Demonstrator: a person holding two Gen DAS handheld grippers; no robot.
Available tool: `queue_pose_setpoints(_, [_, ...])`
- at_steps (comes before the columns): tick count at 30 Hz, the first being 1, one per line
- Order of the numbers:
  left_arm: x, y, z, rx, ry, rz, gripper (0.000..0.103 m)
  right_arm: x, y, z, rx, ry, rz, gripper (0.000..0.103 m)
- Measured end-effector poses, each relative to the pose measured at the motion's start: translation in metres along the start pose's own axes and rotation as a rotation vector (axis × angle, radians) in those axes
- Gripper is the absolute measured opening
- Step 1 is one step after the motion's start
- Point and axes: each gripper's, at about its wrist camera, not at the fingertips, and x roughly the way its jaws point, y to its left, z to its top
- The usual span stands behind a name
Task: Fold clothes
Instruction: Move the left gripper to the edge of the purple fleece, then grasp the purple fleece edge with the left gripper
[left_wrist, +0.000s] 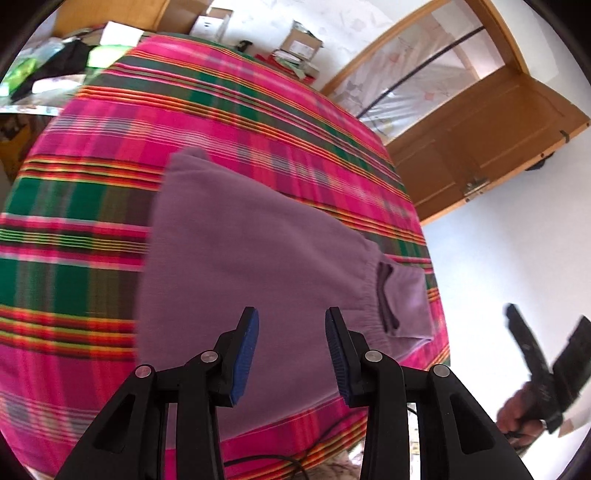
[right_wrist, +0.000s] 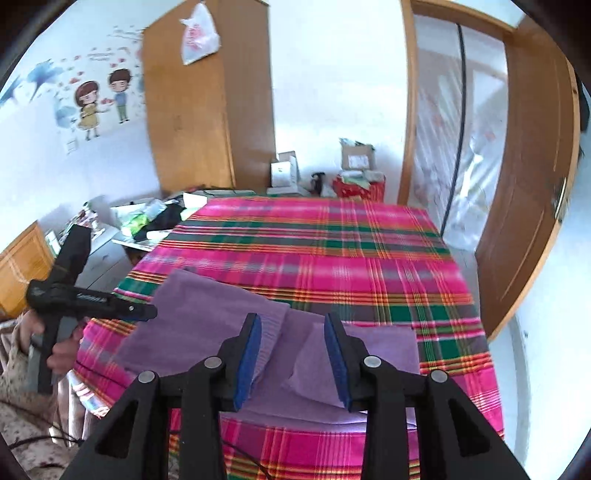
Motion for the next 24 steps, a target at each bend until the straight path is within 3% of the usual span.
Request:
queue_pose_setpoints(4, [-0.014,0.02,-0.004,-0.007,0.011,0.042,0.039,0.016,0.02,-0.012,-0.015,0.025,0.065,0.039])
queue_pose_setpoints(10, [-0.022,0.061,-0.014,-0.078,0.031,0.111,0.039,0.088,0.07,-0.042,-0.078,0.139,0.2,0.039])
queue_pose_setpoints(21, [-0.003,0.081,-0.024,-0.108,0.081,0.083,0.039,0.153,0.156,-0.057,-0.2,0.169,0.393,0.039])
queue_pose_setpoints(24, [0.004,0.082,-0.026,-0.119,0.096,0.051,0.039,0.159,0.175,-0.062,-0.23,0.174,0.408,0.044])
